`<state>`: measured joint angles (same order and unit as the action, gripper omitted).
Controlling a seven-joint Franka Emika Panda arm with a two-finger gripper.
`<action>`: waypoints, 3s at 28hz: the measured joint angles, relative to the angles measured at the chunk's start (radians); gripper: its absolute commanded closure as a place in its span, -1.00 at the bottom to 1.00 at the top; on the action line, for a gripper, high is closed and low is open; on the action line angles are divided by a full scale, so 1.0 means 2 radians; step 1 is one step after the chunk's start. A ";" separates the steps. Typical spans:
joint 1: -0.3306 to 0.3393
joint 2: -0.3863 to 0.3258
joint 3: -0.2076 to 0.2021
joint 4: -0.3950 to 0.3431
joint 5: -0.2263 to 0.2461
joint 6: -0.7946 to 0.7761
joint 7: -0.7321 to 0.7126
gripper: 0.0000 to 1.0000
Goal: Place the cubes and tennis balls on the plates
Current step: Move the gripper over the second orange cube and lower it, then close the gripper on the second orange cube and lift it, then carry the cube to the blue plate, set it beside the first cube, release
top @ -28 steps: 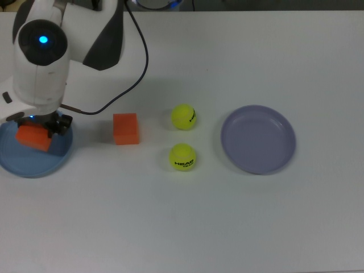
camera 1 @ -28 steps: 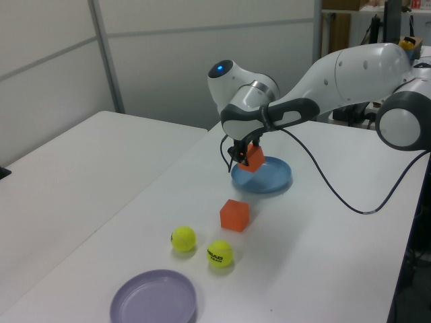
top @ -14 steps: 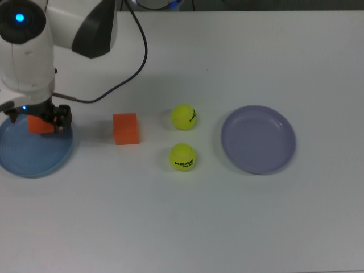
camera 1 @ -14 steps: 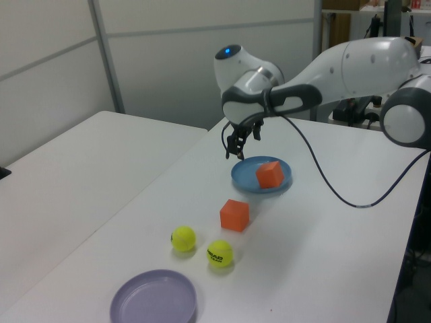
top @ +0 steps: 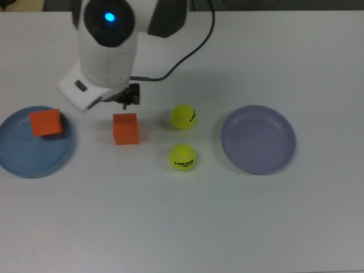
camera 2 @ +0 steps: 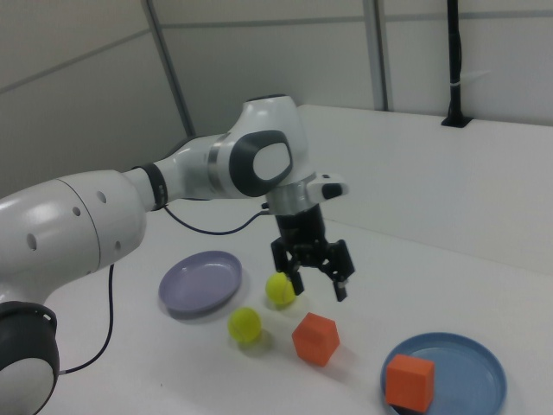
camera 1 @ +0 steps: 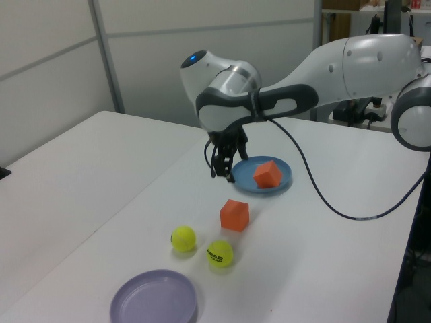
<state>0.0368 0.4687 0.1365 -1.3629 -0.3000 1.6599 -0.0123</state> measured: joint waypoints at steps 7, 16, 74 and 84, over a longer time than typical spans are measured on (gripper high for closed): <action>0.016 0.012 0.004 -0.018 -0.005 0.000 0.000 -1.00; 0.031 0.053 0.004 -0.022 -0.046 0.003 0.008 -1.00; -0.087 0.078 -0.051 0.022 -0.015 0.277 0.029 -1.00; -0.015 0.064 -0.030 0.022 0.004 0.277 0.076 -1.00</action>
<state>0.0062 0.5960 0.0765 -1.3186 -0.2919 2.2141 0.1401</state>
